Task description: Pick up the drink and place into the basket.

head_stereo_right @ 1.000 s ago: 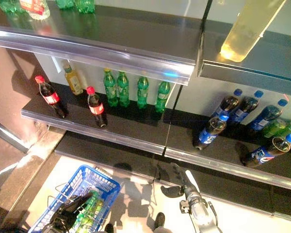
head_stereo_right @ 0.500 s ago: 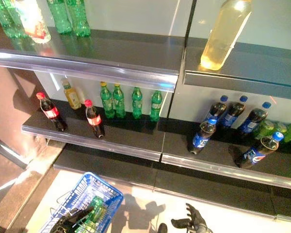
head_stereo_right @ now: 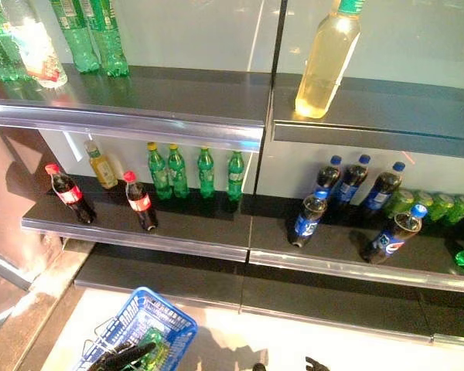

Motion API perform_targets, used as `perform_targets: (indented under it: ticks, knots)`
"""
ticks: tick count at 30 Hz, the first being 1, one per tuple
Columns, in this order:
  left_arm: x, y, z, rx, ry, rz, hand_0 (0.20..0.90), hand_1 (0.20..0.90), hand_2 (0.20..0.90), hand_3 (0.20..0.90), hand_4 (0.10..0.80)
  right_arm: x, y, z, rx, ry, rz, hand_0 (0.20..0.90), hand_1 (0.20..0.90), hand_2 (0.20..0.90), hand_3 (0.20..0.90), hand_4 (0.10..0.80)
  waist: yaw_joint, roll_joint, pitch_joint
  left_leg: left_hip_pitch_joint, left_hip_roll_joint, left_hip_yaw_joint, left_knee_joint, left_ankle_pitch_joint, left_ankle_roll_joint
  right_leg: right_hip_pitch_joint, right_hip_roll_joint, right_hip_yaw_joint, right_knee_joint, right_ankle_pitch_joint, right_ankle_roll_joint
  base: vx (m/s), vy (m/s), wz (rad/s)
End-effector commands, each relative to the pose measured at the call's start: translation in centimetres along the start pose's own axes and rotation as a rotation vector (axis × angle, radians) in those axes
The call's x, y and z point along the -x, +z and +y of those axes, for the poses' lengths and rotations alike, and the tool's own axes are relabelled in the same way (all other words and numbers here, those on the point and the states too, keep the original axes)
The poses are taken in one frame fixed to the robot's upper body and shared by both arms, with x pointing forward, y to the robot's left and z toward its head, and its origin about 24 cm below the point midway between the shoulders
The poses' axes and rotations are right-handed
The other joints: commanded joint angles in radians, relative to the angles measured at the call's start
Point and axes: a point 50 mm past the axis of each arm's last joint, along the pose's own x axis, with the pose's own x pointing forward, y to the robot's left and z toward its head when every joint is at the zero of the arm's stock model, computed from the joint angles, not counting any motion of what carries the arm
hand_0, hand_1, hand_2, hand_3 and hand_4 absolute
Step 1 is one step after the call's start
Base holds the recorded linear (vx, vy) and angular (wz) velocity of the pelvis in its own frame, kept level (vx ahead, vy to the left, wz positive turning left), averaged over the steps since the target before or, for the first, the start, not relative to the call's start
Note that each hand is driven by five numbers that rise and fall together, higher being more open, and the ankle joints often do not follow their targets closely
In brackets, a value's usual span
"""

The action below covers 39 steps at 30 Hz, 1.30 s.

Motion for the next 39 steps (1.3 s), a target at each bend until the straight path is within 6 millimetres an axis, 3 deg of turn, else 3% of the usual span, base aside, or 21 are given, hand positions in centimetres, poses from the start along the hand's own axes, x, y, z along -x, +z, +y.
perform_targets:
  ticks: [1,11,14,15,17,22,24,25,26,27,30,35,39]
  knots:
    - [0.1,6.4,0.9,-0.155,-0.044,-0.251,0.3,0.3,0.3,0.2,0.1,-0.5,1.9,-1.7,-0.026,-0.047,-0.029,0.9,0.9,0.9,0.9,0.8,0.008,0.02,-0.012,-0.063,-0.033,-0.022,0.007,0.004,0.024,0.079,-0.038,0.065,0.07,-0.136,0.057,0.0,0.0,0.0]
    - [0.0,6.4,0.1,-0.193,-0.093,-0.258,0.3,0.3,0.3,0.2,0.1,-0.3,1.4,-1.7,-0.037,-0.052,-0.024,0.9,0.9,0.9,0.9,0.8,-0.009,0.02,0.003,-0.06,-0.038,-0.001,0.004,-0.003,0.033,0.064,-0.04,0.08,0.07,-0.128,0.064,0.044,-0.002,-0.1]
    - [0.1,6.4,0.0,-0.191,-0.095,-0.262,0.3,0.3,0.3,0.2,0.1,-0.3,1.1,-1.4,-0.014,-0.05,-0.026,0.9,0.9,0.9,0.9,0.8,-0.007,0.019,0.007,-0.059,-0.038,0.015,-0.002,-0.002,0.034,0.057,-0.035,0.051,0.082,-0.131,0.064,0.04,-0.083,-0.21]
    - [0.2,6.3,0.2,-0.192,-0.085,-0.263,0.3,0.3,0.3,0.2,0.1,-0.3,1.2,-1.2,0.0,-0.041,-0.03,0.9,0.9,0.9,0.9,0.8,0.0,0.019,0.012,-0.056,-0.035,0.033,-0.002,-0.004,0.032,0.05,-0.031,0.011,0.096,-0.135,0.063,0.011,-0.126,-0.12]
    - [0.3,6.3,0.5,-0.181,-0.065,-0.273,0.3,0.3,0.3,0.2,0.1,-0.4,1.8,-0.9,0.026,-0.019,-0.05,0.9,0.9,0.9,0.9,0.8,0.007,0.02,0.025,-0.052,-0.032,0.056,-0.001,-0.005,0.032,0.037,-0.03,-0.023,0.108,-0.136,0.059,-0.031,-0.172,-0.3]
    - [0.1,6.6,-0.3,-0.142,-0.076,-0.279,0.3,0.3,0.3,0.2,0.1,-0.6,3.0,-0.9,0.067,-0.017,-0.076,0.9,0.9,0.9,0.9,0.8,-0.003,0.018,0.053,-0.088,-0.014,0.077,0.112,-0.03,0.016,0.021,-0.01,0.002,0.084,-0.136,0.021,-0.041,-0.185,-0.58]
    - [0.1,6.4,-0.7,-0.149,-0.094,-0.276,0.3,0.3,0.3,0.2,0.1,-0.6,3.2,-0.9,0.094,-0.024,-0.081,0.9,0.9,0.9,0.9,0.8,0.0,0.01,0.066,-0.124,-0.004,0.063,0.204,-0.027,0.001,0.025,-0.012,0.008,0.08,-0.129,0.009,-0.007,-0.087,-0.64]
    - [0.0,6.3,-1.4,-0.15,-0.123,-0.28,0.3,0.3,0.3,0.2,0.1,-0.7,3.7,-1.0,0.178,-0.006,-0.099,0.9,0.9,0.9,0.9,0.8,0.011,0.01,0.096,-0.191,0.005,0.013,0.356,0.019,-0.024,0.037,-0.004,0.013,0.079,-0.125,-0.011,-0.034,-0.075,-0.8]
    - [-0.1,6.3,-1.7,-0.149,-0.137,-0.281,0.3,0.3,0.3,0.2,0.1,-0.7,4.0,-1.1,0.202,-0.011,-0.112,0.9,0.9,0.9,0.9,0.8,0.015,0.008,0.101,-0.217,0.002,-0.004,0.392,0.037,-0.029,0.034,-0.005,0.014,0.079,-0.121,-0.016,-0.036,0.031,-1.13]
    - [-0.1,6.4,-2.4,-0.128,-0.166,-0.292,0.3,0.3,0.3,0.2,0.1,-0.8,5.2,-1.5,0.205,-0.023,-0.122,0.9,0.9,0.9,0.9,0.8,0.036,0.012,0.127,-0.237,-0.048,-0.079,0.356,0.026,-0.013,0.045,0.003,0.05,0.082,-0.123,-0.017,-0.003,0.141,-1.09]
    - [-0.1,5.9,-2.7,-0.125,-0.194,-0.294,0.3,0.3,0.3,0.2,0.1,-0.8,5.8,-1.8,0.212,-0.025,-0.144,0.9,0.9,0.9,0.9,0.8,0.043,0.03,0.126,-0.198,-0.087,-0.104,0.217,0.015,0.008,0.044,0.017,0.089,0.082,-0.122,-0.006,0.012,0.234,-1.2]
    - [-0.3,6.1,-3.7,-0.108,-0.22,-0.301,0.3,0.3,0.3,0.2,0.1,-0.6,5.9,-3.0,0.19,-0.068,-0.161,0.9,0.9,0.9,0.9,0.8,0.019,0.01,0.123,-0.183,-0.112,-0.169,0.267,-0.045,0.015,0.031,0.003,0.173,0.087,-0.117,0.002,0.006,0.308,-0.89]
    - [-0.6,7.1,-3.4,-0.15,-0.198,-0.298,0.3,0.3,0.3,0.2,0.1,-0.5,4.4,-3.1,0.112,-0.099,-0.134,0.9,0.9,0.9,0.9,0.8,-0.015,0.006,0.126,-0.128,-0.113,-0.11,0.143,-0.039,0.04,-0.013,-0.042,0.174,0.081,-0.063,0.072,-0.022,0.173,-0.5]
